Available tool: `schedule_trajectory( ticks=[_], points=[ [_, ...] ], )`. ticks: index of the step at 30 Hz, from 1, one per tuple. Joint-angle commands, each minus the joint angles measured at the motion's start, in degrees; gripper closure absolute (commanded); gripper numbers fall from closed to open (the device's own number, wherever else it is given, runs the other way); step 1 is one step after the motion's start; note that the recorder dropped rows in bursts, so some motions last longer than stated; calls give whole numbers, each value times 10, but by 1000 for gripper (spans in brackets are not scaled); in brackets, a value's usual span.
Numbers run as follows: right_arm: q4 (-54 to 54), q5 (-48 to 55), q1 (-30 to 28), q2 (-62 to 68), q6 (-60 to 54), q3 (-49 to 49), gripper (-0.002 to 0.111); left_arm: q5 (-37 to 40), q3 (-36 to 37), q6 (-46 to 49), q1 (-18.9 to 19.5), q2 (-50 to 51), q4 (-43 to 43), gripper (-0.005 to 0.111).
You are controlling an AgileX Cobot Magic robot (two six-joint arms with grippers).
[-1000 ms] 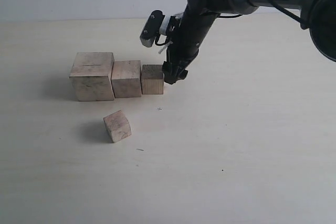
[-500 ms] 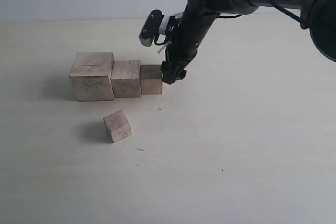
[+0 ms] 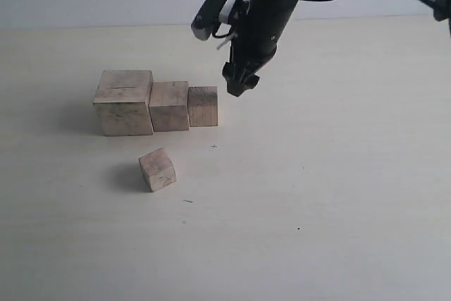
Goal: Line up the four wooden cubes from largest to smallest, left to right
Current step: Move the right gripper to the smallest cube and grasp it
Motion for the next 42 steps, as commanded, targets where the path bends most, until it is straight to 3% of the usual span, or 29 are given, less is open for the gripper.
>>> schedule_trajectory(
  ticks=[1, 3, 7, 9, 12, 16, 19, 21, 22, 25, 27, 28, 39, 42],
  points=[
    [-7, 130, 0, -45, 238, -3, 52, -4, 2, 2, 1, -4, -3, 107],
    [21, 177, 0, -52, 280, -3, 70, -4, 2, 2, 1, -4, -3, 107],
    [153, 177, 5, -66, 280, 14, 108, -4, 2, 2, 1, -4, -3, 107],
    [193, 177, 22, -74, 289, 29, 108, -4, 2, 2, 1, -4, -3, 107],
    [150, 177, 76, -89, 326, 52, 108, -4, 2, 2, 1, -4, -3, 107],
    [60, 97, 165, -94, 414, 80, 108, -4, 2, 2, 1, -4, -3, 107],
    [53, 29, 213, -93, 434, 86, 106, -4, 2, 2, 1, -4, -3, 107],
    [51, 5, 221, -93, 432, 86, 92, -4, 2, 2, 1, -4, -3, 107],
    [50, 3, 221, -91, 432, 86, 76, -4, 2, 2, 1, -4, -3, 107],
    [47, 13, 221, -85, 449, 86, 45, -4, 2, 2, 1, -4, -3, 107],
    [41, 13, 221, -75, 468, 86, 30, -4, 2, 2, 1, -4, -3, 107],
    [42, 13, 221, -69, 484, 86, 28, -4, 2, 2, 1, -4, -3, 107],
    [15, 7, 221, 1, 518, 86, 37, -4, 2, 2, 1, -4, -3, 107],
    [15, 12, 221, 1, 518, 86, 55, -4, 2, 2, 1, -4, -3, 107]
  ],
)
